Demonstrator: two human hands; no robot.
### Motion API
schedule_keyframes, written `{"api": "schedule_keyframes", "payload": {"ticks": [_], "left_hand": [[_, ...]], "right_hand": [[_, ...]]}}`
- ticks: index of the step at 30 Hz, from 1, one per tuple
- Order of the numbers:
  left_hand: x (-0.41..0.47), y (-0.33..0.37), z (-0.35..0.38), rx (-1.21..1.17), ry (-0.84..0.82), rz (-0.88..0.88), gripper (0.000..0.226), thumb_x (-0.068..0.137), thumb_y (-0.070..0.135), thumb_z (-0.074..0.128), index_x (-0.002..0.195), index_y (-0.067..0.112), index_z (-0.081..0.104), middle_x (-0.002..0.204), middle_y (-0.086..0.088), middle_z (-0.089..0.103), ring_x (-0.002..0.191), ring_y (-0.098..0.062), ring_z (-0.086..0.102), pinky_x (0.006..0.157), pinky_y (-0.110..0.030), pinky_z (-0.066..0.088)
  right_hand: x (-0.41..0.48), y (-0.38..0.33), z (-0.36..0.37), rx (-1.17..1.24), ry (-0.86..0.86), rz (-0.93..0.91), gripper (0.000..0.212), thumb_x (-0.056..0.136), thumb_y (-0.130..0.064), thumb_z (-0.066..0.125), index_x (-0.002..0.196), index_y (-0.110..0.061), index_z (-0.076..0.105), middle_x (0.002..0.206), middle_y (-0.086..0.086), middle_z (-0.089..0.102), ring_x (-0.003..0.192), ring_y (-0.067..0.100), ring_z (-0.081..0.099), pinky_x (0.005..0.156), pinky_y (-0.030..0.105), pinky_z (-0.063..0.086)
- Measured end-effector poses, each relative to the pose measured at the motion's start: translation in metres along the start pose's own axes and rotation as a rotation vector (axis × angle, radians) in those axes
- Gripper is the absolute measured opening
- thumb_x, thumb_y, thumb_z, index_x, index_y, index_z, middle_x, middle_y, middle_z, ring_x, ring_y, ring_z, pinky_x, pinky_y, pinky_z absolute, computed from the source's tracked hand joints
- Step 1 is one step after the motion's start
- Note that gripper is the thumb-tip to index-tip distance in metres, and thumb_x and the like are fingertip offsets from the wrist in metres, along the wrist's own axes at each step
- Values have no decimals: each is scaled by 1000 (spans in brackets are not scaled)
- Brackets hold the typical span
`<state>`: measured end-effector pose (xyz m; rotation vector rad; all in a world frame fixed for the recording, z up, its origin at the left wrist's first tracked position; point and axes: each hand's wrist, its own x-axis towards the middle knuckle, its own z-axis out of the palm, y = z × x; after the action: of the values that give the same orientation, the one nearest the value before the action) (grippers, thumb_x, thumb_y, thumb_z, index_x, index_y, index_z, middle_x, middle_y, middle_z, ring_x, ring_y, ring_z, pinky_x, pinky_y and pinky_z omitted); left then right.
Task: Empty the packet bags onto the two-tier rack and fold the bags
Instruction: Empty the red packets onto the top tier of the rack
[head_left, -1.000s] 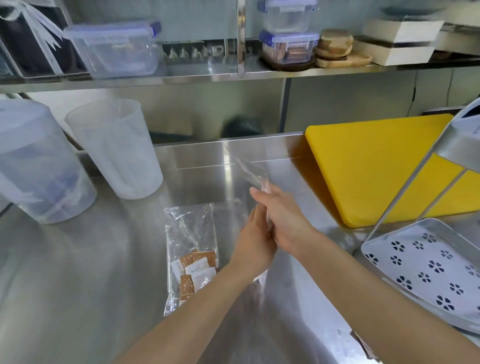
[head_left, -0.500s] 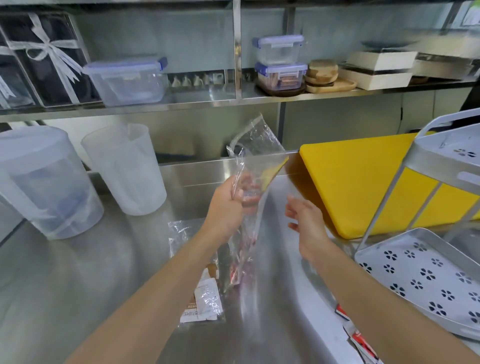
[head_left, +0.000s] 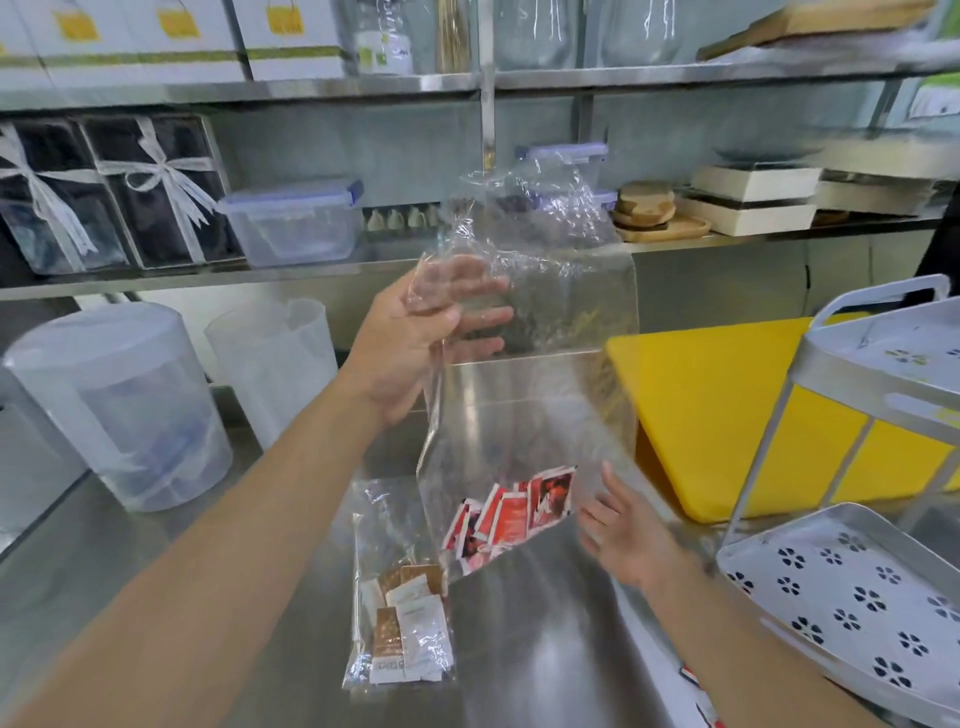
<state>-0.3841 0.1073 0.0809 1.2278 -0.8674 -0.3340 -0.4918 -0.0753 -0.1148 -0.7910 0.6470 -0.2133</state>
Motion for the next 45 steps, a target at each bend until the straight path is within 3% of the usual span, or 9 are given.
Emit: {"api": "schedule_keyframes", "payload": {"ticks": [7,12,17,23,28,35,38,41,45], "left_hand": [[-9,-3,-26,-139,139,1,32,88,-7,43,95,19,61,88,3,74,83,-17,71,76,-40,59],[-21,-24,-59,-365,328,-64,35,86,-3,48,79,22,71,78,6,74,71,-9,71,65,-26,59],[-33,-66,-77,-558,499,-237,21,79,2,56,74,17,69,80,0,68,69,-9,68,62,-24,57],[-40,-91,-75,-17,641,-653,30,65,13,75,90,6,61,129,-14,51,113,-28,54,105,-41,34],[-33,-72,-58,652,806,-308,77,72,24,74,137,14,34,145,-12,36,130,-33,37,108,-46,30],[3,-15,6,1232,45,347,102,70,45,73,145,26,7,157,-4,5,144,-20,5,114,-44,3],[23,5,32,1290,-157,219,103,67,52,71,145,33,6,154,0,21,144,-17,9,117,-47,-4],[35,13,45,1311,-350,14,40,78,42,66,115,29,56,104,7,68,110,-10,52,111,-41,18],[36,23,52,1316,-413,-6,12,85,28,61,75,22,65,65,10,64,62,-7,59,64,-27,42]], "right_hand": [[2,-26,-8,76,-177,-277,58,15,-33,94,64,-15,70,63,0,71,58,9,68,54,20,53],[-20,-68,2,-9,-116,-483,14,68,-6,72,74,-13,61,57,-1,71,56,8,67,53,16,52],[-40,-102,16,9,-121,-606,17,86,-1,54,76,-14,58,56,-6,68,58,5,66,59,17,52],[-57,-116,24,-67,-83,-682,18,87,-1,54,74,-14,57,61,-3,65,63,8,64,60,17,48],[-64,-114,17,-97,-142,-703,15,81,-1,59,71,-13,60,54,-6,67,56,5,65,59,20,46],[-70,-110,6,-80,-275,-666,41,29,-33,91,61,-20,69,61,-3,69,64,12,68,59,19,53],[-77,-107,4,-80,-304,-637,34,34,-25,87,62,-17,69,60,0,69,62,13,69,57,20,54],[-83,-102,2,-108,-306,-636,33,35,-25,89,62,-16,70,60,0,69,60,13,67,57,19,54],[-94,-103,-2,-234,-219,-689,29,47,-25,82,67,-11,67,59,-4,69,58,9,65,54,16,50]]}}
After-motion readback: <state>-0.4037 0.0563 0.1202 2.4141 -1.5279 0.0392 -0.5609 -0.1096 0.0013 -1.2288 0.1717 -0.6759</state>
